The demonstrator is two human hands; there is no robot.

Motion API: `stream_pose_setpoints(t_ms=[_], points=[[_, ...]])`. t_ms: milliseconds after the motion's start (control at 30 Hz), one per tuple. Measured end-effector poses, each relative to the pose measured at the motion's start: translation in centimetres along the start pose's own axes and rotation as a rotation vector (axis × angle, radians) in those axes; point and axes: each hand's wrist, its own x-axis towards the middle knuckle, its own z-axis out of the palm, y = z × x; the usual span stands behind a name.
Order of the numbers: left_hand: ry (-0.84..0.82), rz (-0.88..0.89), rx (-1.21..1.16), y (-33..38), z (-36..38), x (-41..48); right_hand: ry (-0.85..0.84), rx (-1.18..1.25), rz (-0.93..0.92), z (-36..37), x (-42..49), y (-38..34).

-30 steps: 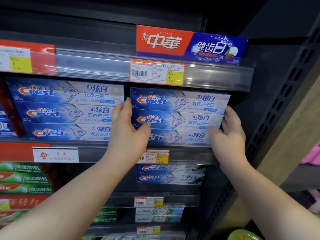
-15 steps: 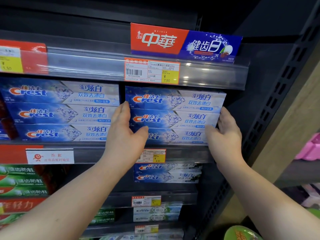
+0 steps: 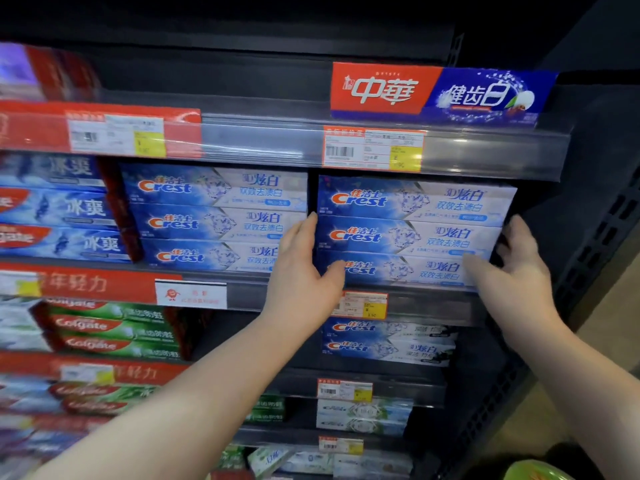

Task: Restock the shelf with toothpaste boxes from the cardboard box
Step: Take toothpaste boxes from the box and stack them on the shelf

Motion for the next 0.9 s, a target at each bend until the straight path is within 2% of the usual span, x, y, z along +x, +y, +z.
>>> stream_pose_setpoints(t_ms=[100,233,300,400,467,600,900], points=[[0.02,-0.026,0.036,-1.8,-1.6,-1.3,0.041,-0.096,0.019,-0.3,-1.1,-0.1],[0.164,-0.131,0.149,-5.2,-5.0,-1.8,0.076,-0.242,-0.287,0.5,-3.8,-0.5],[0.27,-0.161,0.207,-6.4,-7.0,-1.3,-0.052,-0.254,-0.372,1.8,-4.8,-0.8],[0.352,-0.242,0.223,-7.4,-9.9,-0.4,-0.325,-0.253,-0.38,4.9,-6.0,-2.0],[0.361,-0.269,0.2,-8.3,-11.3,0.1,-0.454,-0.273,-0.367,7.3,-6.8,-3.0],[0.306,-0.269,0.157,-9.1,-12.8,0.6,-0.573,-0.239,-0.325,12.0,-8.1,-4.2],[0.212,-0.286,0.116,-11.1,-14.5,0.7,-0.452,-0.229,-0.252,15.4,-9.7,-4.9]])
